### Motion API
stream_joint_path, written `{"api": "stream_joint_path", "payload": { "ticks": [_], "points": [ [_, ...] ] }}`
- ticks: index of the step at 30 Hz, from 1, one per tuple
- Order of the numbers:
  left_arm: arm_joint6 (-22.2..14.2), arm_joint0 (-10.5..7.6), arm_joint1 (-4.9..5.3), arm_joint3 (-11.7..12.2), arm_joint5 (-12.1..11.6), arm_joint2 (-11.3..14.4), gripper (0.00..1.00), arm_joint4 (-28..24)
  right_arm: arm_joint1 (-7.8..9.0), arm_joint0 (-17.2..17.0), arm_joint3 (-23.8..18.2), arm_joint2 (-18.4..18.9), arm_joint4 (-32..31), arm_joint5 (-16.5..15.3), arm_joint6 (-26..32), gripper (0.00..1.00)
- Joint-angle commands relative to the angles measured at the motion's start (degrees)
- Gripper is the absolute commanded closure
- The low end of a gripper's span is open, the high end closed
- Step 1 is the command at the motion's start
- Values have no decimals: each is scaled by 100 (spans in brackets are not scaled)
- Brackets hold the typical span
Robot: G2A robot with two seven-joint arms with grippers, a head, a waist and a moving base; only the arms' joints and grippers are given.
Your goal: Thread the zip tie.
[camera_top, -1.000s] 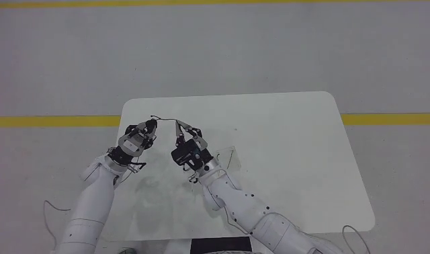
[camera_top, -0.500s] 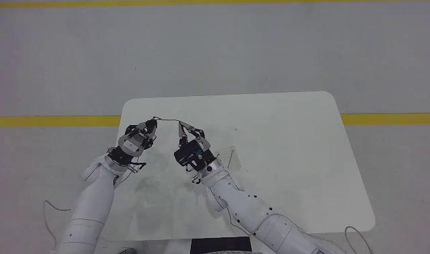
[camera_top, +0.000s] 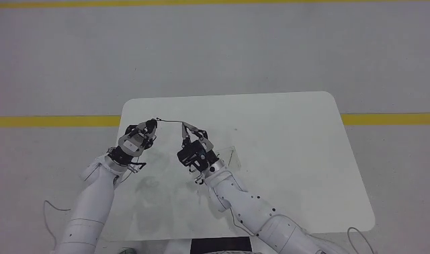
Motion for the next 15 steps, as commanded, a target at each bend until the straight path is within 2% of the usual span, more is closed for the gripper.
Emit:
{"api": "stream_joint_path", "payload": {
  "ticks": [1,15],
  "points": [
    [0,0,0,0,0,0,100,0,18,-17,-10,18,0,0,5,100],
    [0,0,0,0,0,0,100,0,101,-50,-55,38,0,0,46,100]
  ]
}}
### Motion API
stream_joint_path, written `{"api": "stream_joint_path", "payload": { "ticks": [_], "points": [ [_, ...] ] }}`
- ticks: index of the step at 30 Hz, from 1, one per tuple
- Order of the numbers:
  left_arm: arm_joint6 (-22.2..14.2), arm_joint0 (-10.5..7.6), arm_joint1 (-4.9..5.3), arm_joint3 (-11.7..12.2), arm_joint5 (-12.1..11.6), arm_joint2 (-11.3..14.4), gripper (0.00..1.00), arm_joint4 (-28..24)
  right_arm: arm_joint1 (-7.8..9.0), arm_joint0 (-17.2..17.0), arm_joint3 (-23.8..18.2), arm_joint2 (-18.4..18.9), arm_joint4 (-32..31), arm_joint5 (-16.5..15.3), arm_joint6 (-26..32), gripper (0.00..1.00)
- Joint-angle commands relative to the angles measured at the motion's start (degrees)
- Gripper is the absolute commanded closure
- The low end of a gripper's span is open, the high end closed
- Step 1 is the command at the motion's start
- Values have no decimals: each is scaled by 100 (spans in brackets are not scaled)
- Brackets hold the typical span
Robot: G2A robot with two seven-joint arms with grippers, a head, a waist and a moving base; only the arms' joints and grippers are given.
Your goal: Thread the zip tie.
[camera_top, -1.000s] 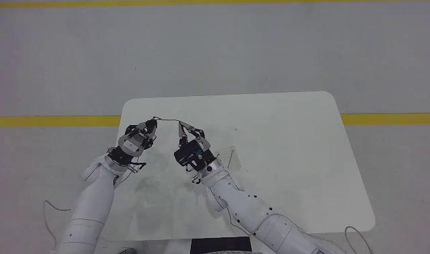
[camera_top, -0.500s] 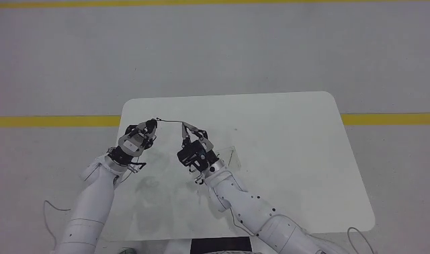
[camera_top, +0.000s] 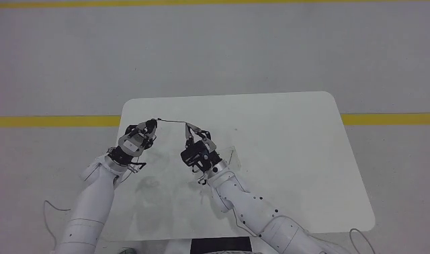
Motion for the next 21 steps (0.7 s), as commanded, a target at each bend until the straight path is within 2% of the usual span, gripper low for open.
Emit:
{"api": "stream_joint_path", "payload": {
  "ticks": [1,15,16,17,21],
  "points": [
    [0,0,0,0,0,0,100,0,6,6,6,2,0,0,9,100],
    [0,0,0,0,0,0,100,0,39,-20,-50,45,0,0,53,100],
    [0,0,0,0,0,0,100,0,40,-37,-72,43,0,0,76,63],
    [0,0,0,0,0,0,100,0,45,-45,-95,44,0,0,95,0],
    [0,0,0,0,0,0,100,0,98,-63,-165,69,0,0,131,0]
  ]
}}
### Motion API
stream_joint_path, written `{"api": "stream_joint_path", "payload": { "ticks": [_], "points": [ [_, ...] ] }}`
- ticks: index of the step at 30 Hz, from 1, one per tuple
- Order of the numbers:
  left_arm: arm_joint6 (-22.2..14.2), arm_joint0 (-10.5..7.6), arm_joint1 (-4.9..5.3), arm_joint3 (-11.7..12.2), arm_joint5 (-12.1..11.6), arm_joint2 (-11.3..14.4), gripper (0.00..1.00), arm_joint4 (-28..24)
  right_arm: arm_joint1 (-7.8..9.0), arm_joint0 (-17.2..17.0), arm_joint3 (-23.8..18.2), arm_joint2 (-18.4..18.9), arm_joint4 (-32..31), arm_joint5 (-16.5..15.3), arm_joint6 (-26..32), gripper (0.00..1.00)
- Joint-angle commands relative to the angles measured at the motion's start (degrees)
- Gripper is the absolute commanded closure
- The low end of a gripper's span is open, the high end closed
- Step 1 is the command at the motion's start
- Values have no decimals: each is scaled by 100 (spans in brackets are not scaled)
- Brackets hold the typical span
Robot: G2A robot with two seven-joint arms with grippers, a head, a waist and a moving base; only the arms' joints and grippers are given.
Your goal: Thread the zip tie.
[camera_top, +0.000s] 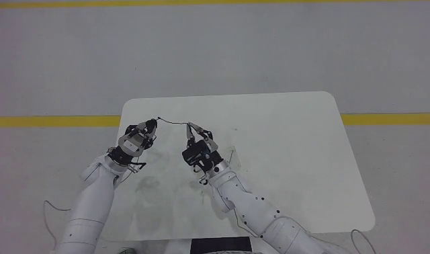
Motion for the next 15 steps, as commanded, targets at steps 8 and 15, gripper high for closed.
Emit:
{"api": "stream_joint_path", "payload": {
  "ticks": [8,15],
  "points": [
    [0,0,0,0,0,0,100,0,326,-147,-408,285,0,0,175,0],
    [0,0,0,0,0,0,100,0,446,-283,-764,337,0,-24,361,0]
  ]
}}
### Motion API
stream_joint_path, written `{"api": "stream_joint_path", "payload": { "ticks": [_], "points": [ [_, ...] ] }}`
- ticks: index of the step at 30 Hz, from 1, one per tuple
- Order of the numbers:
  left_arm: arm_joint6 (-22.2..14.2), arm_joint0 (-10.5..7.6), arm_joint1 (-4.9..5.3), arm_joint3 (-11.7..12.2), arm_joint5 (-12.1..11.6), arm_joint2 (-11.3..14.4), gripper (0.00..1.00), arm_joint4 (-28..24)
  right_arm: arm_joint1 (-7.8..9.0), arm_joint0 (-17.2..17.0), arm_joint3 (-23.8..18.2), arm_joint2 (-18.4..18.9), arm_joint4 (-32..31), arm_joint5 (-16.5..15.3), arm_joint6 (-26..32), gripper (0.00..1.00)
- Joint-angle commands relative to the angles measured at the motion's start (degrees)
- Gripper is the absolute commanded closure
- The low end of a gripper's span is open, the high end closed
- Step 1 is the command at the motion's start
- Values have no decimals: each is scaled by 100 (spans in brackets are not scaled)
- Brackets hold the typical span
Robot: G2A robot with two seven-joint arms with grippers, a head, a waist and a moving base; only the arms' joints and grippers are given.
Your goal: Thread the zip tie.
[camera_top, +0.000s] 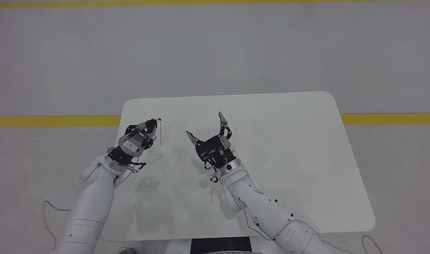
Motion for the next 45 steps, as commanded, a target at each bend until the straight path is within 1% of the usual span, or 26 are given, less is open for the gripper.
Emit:
{"api": "stream_joint_path", "payload": {
  "ticks": [1,8,9,11,16,20,23,25,27,28,45],
  "points": [
    [0,0,0,0,0,0,100,0,-2,2,7,-1,0,1,-4,0],
    [33,1,-1,-5,-10,3,100,0,-2,-1,-4,16,21,1,0,0],
    [118,15,-2,-80,-34,20,100,-18,0,-49,-92,118,224,-31,-9,0],
    [93,56,11,-188,-39,2,100,-28,17,-142,-216,311,545,-166,-113,0],
    [-85,122,53,-377,-51,-57,100,-47,106,-386,-539,852,1012,-596,-270,0],
    [-127,138,72,-533,-53,-46,100,-63,143,-553,-781,1113,1266,-841,-291,0],
    [-145,142,95,-676,-34,-73,100,-44,140,-675,-1002,1271,1810,-1089,-280,0],
    [-150,152,112,-784,0,-101,100,-61,145,-743,-1145,1348,2050,-1277,-295,0],
    [-155,194,139,-876,0,-108,100,-49,146,-755,-1160,1364,2077,-1294,-295,0],
    [-151,215,150,-878,0,-106,100,-65,146,-755,-1160,1364,2077,-1294,-295,0],
    [-151,215,150,-878,0,-106,100,-65,146,-755,-1160,1364,2077,-1294,-295,0]
  ]
}}
